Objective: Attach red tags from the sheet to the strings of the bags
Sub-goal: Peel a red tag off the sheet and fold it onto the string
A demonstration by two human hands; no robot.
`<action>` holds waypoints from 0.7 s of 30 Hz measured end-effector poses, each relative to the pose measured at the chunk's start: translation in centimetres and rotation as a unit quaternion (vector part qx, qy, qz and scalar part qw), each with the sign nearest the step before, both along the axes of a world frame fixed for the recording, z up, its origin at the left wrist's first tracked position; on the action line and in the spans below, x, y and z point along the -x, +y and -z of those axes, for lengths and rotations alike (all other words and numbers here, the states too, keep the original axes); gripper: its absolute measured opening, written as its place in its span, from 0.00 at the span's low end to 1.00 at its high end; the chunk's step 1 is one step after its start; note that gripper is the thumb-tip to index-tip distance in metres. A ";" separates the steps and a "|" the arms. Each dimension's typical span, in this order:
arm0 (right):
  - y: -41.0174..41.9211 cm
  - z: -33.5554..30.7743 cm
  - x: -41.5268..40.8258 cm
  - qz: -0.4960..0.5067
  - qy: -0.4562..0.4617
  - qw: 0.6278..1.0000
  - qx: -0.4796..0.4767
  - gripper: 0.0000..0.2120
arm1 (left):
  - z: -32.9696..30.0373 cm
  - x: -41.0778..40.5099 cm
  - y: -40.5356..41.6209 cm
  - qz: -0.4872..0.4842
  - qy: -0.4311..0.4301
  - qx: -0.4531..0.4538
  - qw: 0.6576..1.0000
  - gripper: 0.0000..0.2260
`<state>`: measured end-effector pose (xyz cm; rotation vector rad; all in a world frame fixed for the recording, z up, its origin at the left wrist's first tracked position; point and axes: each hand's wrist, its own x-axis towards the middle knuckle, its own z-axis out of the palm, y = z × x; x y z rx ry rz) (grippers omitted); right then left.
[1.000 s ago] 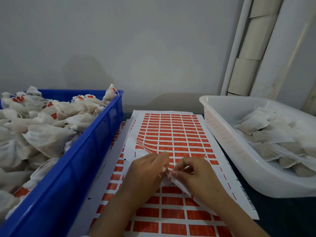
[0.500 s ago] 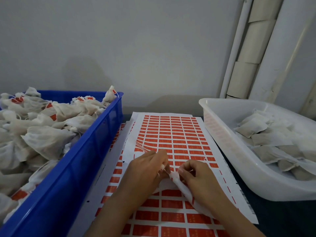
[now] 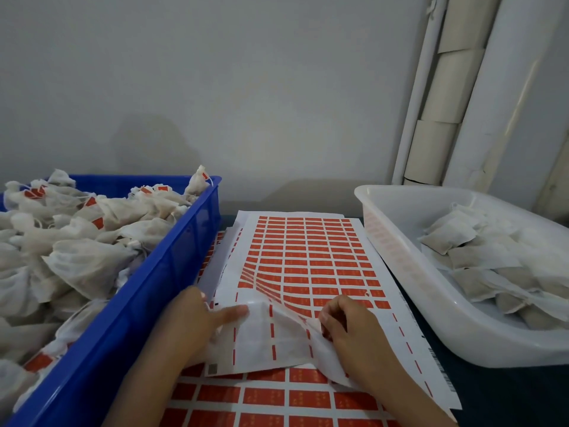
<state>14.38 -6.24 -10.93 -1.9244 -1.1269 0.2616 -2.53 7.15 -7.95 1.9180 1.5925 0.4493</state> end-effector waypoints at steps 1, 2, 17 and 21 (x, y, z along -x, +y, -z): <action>0.0 0.2 0.0 0.000 0.000 1.000 0.001 0.08 | -0.2 0.2 0.1 0.008 0.015 -0.003 1.000 0.19; 0.1 0.4 0.0 0.001 -0.001 1.000 0.004 0.08 | -0.2 0.4 0.2 0.014 0.022 -0.009 1.000 0.19; -0.4 0.5 -0.4 0.003 -0.009 0.998 0.058 0.09 | 0.2 -0.2 -1.2 0.035 0.192 -0.119 0.974 0.29; -0.7 -0.1 -0.8 -0.002 0.015 0.998 0.062 0.08 | 1.5 -3.5 -3.1 0.145 0.147 -0.111 0.972 0.30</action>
